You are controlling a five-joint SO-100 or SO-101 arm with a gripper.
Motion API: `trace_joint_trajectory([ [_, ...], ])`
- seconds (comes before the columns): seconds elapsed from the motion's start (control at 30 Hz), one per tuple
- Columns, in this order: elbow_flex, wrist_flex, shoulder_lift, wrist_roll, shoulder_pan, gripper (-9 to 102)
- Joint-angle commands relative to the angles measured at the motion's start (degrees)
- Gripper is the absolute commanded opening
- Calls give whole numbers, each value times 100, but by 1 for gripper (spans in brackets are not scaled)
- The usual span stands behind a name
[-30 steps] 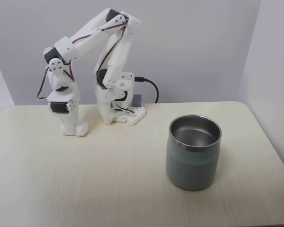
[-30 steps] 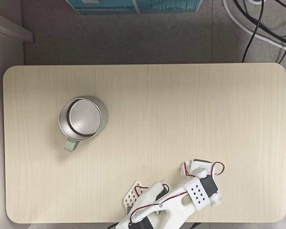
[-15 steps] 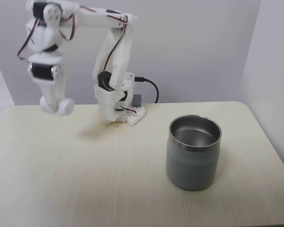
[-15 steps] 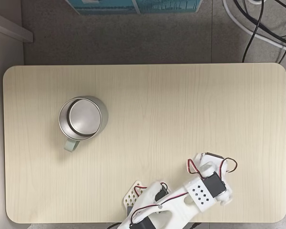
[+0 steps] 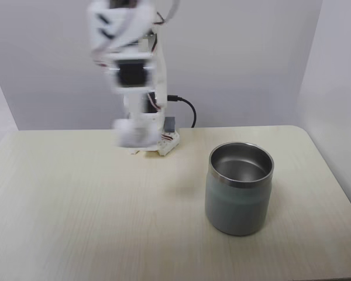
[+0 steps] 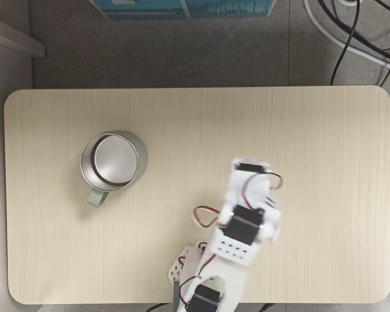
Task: Grasp a dressing and put it in the cup.
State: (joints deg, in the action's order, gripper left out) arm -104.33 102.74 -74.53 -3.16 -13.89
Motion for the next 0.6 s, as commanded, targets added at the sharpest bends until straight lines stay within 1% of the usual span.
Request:
trace_joint_trajectory([
  [0.0,-360,-26,-255,211,-1125,0],
  [0.13,-369,-325,-659,501,-2197,0],
  [0.27,-369,-624,-1011,659,-2971,0],
  [0.33,-369,-747,-1134,659,-3111,0],
  [0.57,-325,-835,-1292,659,-3059,0],
])
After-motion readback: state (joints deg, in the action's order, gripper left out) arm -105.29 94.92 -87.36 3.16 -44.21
